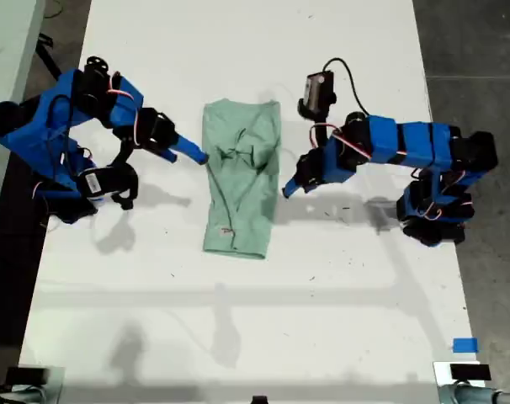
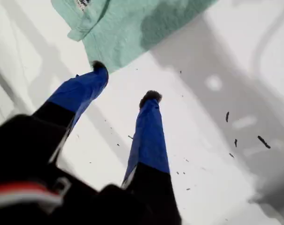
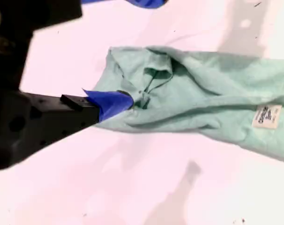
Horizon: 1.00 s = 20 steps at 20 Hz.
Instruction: Fold t-shirt
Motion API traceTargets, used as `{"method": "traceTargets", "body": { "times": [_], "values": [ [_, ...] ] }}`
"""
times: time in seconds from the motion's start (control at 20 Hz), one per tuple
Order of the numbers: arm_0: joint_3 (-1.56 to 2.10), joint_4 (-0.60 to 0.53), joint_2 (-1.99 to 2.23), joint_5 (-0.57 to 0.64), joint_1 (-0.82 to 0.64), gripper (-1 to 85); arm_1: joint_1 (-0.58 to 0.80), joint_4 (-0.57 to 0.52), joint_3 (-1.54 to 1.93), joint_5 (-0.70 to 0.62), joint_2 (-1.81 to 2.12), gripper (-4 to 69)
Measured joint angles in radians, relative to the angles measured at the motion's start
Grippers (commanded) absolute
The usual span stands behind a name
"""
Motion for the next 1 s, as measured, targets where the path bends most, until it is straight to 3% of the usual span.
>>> {"method": "traceTargets", "body": {
  "times": [0.25,0.3,0.35,0.45,0.55,0.6,0.65,1.0],
  "values": [
    [0.416,-0.089,0.319,-0.206,0.092,30.4,-0.018,0.000,0.161,0.091,0.219,5.3],
    [0.449,-0.124,0.330,-0.232,0.126,31.3,-0.037,-0.008,0.161,0.094,0.222,8.4],
    [0.460,-0.175,0.318,-0.247,0.164,32.5,-0.055,-0.038,0.163,0.094,0.222,17.7],
    [0.456,-0.293,0.218,-0.253,0.227,34.1,-0.089,-0.107,0.161,0.106,0.199,23.8],
    [0.408,-0.383,0.049,-0.255,0.250,34.7,-0.117,-0.176,0.163,0.124,0.137,23.4],
    [0.373,-0.420,-0.031,-0.253,0.253,34.8,-0.127,-0.207,0.163,0.135,0.101,20.5],
    [0.344,-0.440,-0.100,-0.252,0.261,34.7,-0.137,-0.232,0.163,0.150,0.063,13.0],
    [0.252,-0.488,-0.325,-0.241,0.273,35.2,-0.152,-0.278,0.081,0.178,-0.150,27.4]
  ]
}}
